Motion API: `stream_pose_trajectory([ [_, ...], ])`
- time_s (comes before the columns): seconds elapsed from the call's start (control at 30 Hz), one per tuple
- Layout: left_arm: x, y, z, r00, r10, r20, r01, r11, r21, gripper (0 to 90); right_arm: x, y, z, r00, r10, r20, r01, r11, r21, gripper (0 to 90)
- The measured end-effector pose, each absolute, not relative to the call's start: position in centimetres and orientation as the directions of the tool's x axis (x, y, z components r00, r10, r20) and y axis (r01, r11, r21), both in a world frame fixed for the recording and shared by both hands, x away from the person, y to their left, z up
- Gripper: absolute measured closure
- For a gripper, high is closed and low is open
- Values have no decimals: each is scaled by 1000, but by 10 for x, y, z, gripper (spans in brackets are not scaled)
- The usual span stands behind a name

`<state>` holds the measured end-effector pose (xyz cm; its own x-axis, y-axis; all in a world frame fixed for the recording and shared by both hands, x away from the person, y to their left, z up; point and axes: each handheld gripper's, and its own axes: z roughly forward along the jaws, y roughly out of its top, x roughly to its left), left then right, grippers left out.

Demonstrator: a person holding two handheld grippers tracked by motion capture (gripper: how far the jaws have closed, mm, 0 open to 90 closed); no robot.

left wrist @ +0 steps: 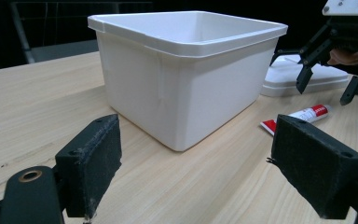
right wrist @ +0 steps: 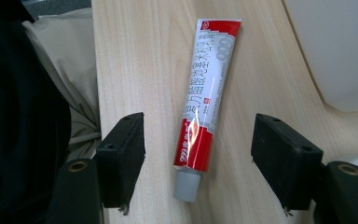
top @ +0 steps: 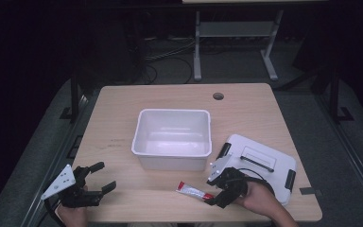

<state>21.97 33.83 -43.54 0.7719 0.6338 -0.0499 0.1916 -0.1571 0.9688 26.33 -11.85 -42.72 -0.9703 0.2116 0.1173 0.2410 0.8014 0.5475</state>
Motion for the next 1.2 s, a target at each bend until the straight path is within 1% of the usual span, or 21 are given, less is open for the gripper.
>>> stream_pose_trajectory([
  [0.33,219,339,-435,773,632,-52,190,-154,970,157,263,-109,-432,-975,193,113,224,815,534,384],
  [0.8,219,339,-436,772,634,-51,190,-154,970,157,267,-99,-440,-978,178,110,209,838,505,497],
  [1.03,220,339,-436,772,634,-52,191,-154,969,157,267,-96,-441,-979,177,103,205,845,494,538],
  [1.1,219,339,-436,772,633,-51,190,-153,970,157,267,-94,-442,-979,175,101,202,852,483,569],
  [1.2,219,340,-435,772,634,-50,190,-154,970,157,267,-93,-443,-980,171,101,199,853,482,576],
])
